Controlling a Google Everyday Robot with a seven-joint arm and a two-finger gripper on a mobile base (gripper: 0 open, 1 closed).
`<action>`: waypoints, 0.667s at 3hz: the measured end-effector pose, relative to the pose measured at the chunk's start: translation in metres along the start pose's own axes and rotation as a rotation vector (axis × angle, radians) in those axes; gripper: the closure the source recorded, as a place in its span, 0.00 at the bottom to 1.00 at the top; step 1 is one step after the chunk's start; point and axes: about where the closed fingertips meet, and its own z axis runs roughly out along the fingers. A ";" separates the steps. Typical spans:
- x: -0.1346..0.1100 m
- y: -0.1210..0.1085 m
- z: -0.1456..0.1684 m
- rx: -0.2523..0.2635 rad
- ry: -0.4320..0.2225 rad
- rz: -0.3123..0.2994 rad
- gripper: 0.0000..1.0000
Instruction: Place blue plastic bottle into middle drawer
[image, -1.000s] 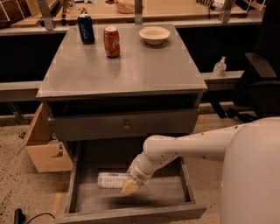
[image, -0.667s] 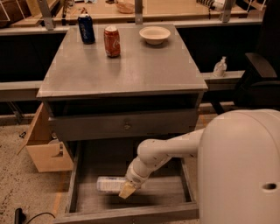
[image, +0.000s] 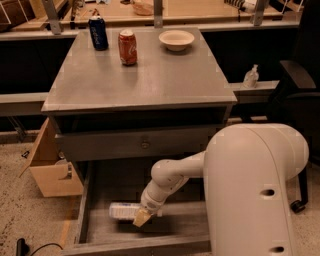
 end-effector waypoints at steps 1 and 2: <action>0.000 -0.001 -0.005 -0.019 -0.020 -0.014 0.05; -0.004 -0.003 -0.033 -0.034 -0.096 -0.030 0.07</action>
Offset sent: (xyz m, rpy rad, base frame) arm 0.0229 -0.0546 0.0721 0.2293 -0.0376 -0.0058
